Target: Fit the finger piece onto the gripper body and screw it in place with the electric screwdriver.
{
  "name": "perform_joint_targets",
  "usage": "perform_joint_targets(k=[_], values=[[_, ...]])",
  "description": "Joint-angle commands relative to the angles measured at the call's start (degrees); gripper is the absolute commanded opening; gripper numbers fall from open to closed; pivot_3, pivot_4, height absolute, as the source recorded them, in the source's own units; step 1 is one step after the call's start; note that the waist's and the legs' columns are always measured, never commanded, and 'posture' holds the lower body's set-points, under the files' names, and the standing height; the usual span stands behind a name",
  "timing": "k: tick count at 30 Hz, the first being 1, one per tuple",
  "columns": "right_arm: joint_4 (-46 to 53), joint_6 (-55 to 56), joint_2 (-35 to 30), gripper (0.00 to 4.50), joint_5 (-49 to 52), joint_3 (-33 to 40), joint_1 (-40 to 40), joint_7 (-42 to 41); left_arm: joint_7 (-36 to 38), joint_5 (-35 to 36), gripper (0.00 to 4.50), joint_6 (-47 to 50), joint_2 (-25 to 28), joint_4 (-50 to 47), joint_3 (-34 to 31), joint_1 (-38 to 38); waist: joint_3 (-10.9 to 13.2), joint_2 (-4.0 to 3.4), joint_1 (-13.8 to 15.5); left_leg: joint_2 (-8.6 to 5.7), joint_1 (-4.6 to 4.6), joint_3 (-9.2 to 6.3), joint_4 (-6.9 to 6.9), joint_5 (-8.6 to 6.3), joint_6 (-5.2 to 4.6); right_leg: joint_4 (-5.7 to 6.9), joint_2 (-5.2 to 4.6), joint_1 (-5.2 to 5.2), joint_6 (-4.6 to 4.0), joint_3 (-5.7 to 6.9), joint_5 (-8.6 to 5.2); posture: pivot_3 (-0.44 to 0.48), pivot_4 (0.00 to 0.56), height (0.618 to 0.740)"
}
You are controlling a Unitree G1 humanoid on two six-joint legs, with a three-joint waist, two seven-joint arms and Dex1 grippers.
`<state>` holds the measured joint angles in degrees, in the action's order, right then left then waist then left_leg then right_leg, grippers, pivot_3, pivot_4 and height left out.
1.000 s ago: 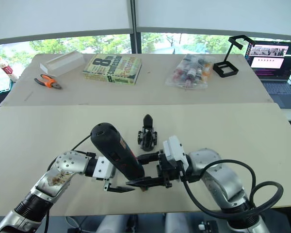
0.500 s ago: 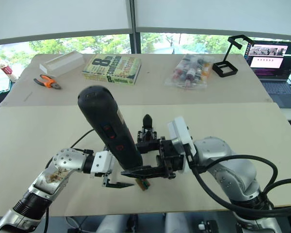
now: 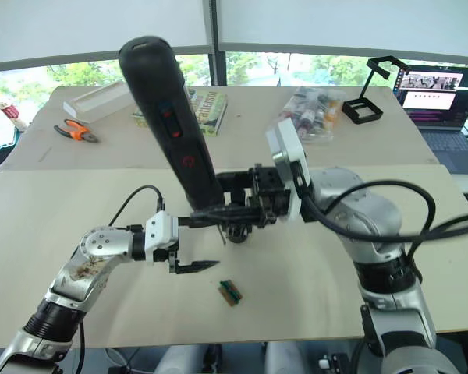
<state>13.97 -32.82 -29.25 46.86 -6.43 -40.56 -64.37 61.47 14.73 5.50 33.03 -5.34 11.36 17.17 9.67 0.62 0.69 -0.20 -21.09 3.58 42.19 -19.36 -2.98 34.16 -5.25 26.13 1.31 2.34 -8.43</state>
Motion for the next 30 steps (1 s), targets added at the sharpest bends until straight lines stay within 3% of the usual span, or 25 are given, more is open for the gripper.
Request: perform_joint_targets(k=[1, 12, 30], values=[[-1.7, 2.5, 0.9, 1.9, -0.9, 1.7, -2.6, -2.2, -1.0, -1.1, 4.5, -2.4, -1.1, 2.2, -0.5, 1.8, 0.0, 0.0, 0.0, -0.03, -0.01, 0.0, -0.01, 0.02, 0.04, 0.01, 0.02, 0.01, -0.01, 0.01, 0.0, 0.0, 0.15, 0.74], [-7.3, 1.5, 3.5, 1.9, -3.5, 2.2, -8.0, -1.8, 0.3, -3.5, 4.5, -6.3, -3.4, 9.3, 0.6, 6.1, 0.0, 0.0, -0.1, -0.06, -0.08, 0.05, -0.04, 0.02, 0.04, -0.06, -0.01, 0.06, 0.01, 0.03, 0.0, 0.0, 0.15, 0.74], [-8.0, 1.4, 3.7, 1.9, -7.3, 1.9, -8.1, -4.0, 2.8, -5.9, 4.5, -9.3, -5.5, 13.8, 2.2, 9.3, 0.0, -0.01, -0.2, -0.01, -0.09, 0.05, -0.03, 0.02, 0.03, -0.05, -0.02, 0.06, 0.02, 0.02, 0.01, 0.0, 0.15, 0.74]])
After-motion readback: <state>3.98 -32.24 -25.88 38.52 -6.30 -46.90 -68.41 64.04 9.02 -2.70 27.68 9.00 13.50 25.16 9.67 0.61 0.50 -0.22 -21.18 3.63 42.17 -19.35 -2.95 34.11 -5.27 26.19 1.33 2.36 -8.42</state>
